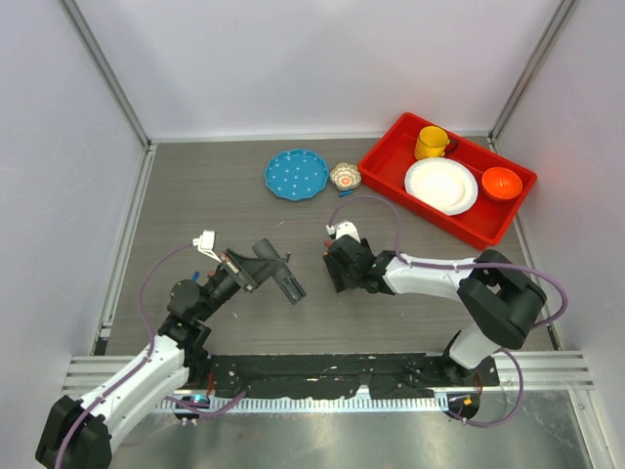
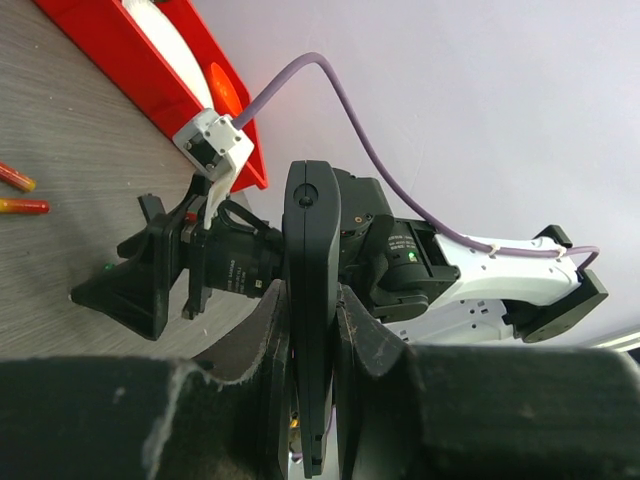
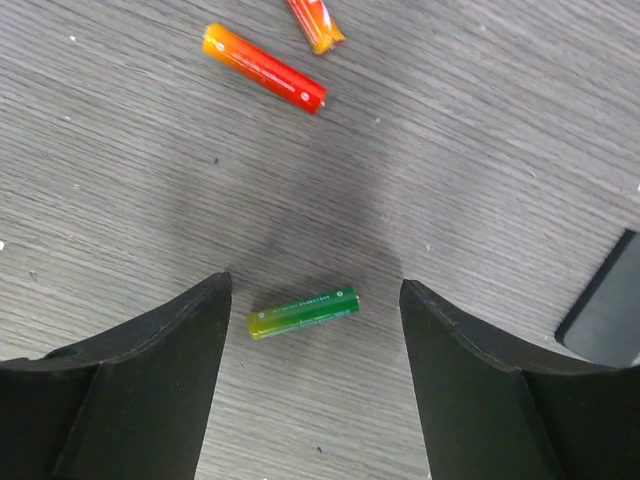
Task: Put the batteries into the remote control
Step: Place the battery at the center of the board, then pick up the battery from the center of the board.
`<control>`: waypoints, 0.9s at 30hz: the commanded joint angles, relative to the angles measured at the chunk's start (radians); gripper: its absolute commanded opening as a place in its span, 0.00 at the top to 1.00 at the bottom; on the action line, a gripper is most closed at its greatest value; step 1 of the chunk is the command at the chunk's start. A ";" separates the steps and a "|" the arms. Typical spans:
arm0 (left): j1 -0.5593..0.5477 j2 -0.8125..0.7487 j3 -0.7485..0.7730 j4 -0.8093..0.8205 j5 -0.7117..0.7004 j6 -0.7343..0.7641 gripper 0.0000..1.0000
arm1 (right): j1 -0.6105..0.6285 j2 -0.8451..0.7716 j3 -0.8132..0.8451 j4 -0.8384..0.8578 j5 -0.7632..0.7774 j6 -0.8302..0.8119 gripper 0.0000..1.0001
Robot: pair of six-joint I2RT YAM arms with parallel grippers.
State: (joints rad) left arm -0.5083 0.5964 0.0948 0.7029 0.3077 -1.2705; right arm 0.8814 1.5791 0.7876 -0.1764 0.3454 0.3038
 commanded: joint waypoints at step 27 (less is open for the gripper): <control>0.005 0.036 -0.007 0.061 -0.021 0.013 1.00 | -0.035 -0.119 -0.005 -0.170 0.129 0.917 0.42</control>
State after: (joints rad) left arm -0.5083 0.6373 0.0929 0.7067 0.2955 -1.2671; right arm 0.8597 1.4345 0.7906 -0.3656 0.4660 1.1385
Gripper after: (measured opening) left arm 0.212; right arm 0.591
